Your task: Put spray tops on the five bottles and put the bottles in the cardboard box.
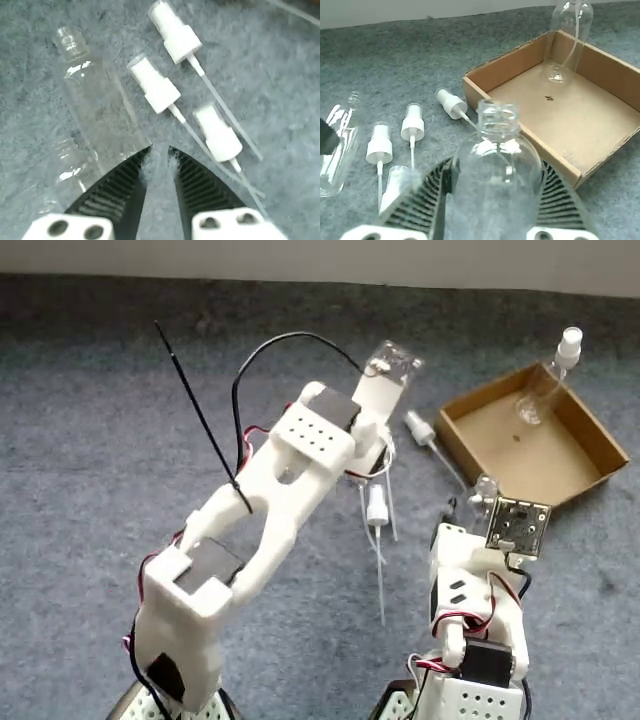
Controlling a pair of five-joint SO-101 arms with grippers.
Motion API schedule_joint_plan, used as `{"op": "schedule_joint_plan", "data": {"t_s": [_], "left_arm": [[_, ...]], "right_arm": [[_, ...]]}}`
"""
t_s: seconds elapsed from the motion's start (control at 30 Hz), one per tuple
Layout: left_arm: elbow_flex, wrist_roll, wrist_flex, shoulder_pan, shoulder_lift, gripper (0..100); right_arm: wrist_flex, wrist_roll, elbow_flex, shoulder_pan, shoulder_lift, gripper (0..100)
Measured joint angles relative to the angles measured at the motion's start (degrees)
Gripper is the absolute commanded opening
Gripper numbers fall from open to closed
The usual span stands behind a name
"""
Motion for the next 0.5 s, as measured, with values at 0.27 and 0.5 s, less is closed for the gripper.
{"op": "schedule_joint_plan", "data": {"t_s": [0.27,0.5], "left_arm": [[-14.6,14.1,0.2,-0.8,14.1,14],[-20.5,16.4,0.2,-3.2,20.4,14]], "right_arm": [[-4.7,0.0,4.5,0.1,0.1,13.4],[-6.2,-0.1,4.6,0.0,0.1,13.4]]}}
